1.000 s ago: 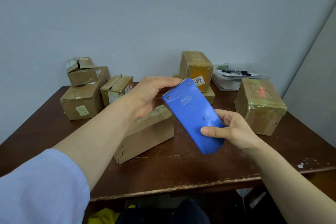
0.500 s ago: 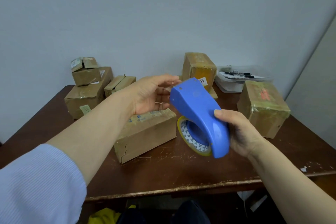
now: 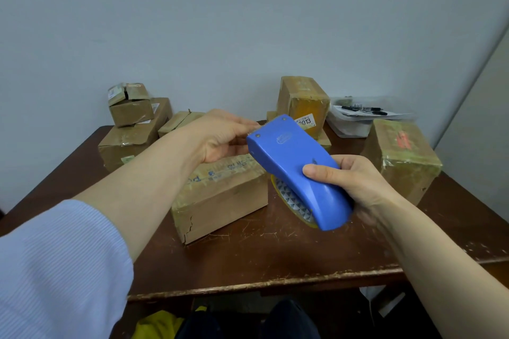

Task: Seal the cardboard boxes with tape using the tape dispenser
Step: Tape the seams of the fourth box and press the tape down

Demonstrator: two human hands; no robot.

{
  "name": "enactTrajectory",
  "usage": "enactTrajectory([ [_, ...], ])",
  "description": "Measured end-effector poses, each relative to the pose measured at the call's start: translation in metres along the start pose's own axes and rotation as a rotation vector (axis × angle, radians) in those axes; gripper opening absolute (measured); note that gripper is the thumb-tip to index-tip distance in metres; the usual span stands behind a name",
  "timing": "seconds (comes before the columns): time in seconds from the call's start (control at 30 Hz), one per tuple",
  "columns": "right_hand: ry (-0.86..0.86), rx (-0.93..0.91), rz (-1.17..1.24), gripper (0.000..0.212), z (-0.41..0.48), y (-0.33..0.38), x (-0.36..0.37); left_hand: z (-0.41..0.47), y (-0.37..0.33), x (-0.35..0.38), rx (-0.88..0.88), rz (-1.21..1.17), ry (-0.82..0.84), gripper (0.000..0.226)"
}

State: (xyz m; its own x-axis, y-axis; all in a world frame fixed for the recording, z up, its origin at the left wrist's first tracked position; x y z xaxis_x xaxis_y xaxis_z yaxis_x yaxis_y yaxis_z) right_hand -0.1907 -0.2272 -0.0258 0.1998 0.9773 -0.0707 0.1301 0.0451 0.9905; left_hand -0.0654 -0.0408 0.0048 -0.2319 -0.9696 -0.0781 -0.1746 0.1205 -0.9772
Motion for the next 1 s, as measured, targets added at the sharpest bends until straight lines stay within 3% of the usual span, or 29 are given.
enactTrajectory([
  [0.23, -0.048, -0.048, -0.162, 0.050, -0.001, 0.015, 0.014, 0.018, -0.004, -0.008, 0.284, 0.354, -0.145, 0.038],
  [0.47, -0.267, -0.165, -0.543, 0.045, -0.010, 0.029, 0.009, 0.054, -0.002, -0.032, 0.346, 0.444, -0.204, 0.044],
  [0.6, -0.299, -0.115, -0.565, 0.047, -0.017, 0.014, 0.005, 0.075, 0.006, -0.035, 0.313, 0.489, -0.182, 0.046],
  [0.77, -0.324, -0.126, -0.520, 0.068, -0.010, 0.004, 0.015, 0.094, 0.018, -0.026, 0.314, 0.538, -0.152, 0.051],
  [1.0, -0.281, -0.159, -0.505, 0.061, 0.001, 0.003, 0.023, 0.107, 0.027, -0.025, 0.350, 0.631, -0.132, 0.045],
])
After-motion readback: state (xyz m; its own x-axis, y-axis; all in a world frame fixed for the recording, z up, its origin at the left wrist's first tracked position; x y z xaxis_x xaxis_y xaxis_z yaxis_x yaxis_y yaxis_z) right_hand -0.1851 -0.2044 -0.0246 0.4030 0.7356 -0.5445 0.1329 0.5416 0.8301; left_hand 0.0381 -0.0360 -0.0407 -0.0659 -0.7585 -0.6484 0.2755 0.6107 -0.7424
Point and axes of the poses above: each hand's wrist, its own z-axis towards the middle knuckle, its own x-axis out of the palm, y = z × x, the point moved 2 cm from there along z, towards the middle knuckle, and after that the axes turned 9 degrees about -y, right-handed, at the moved point
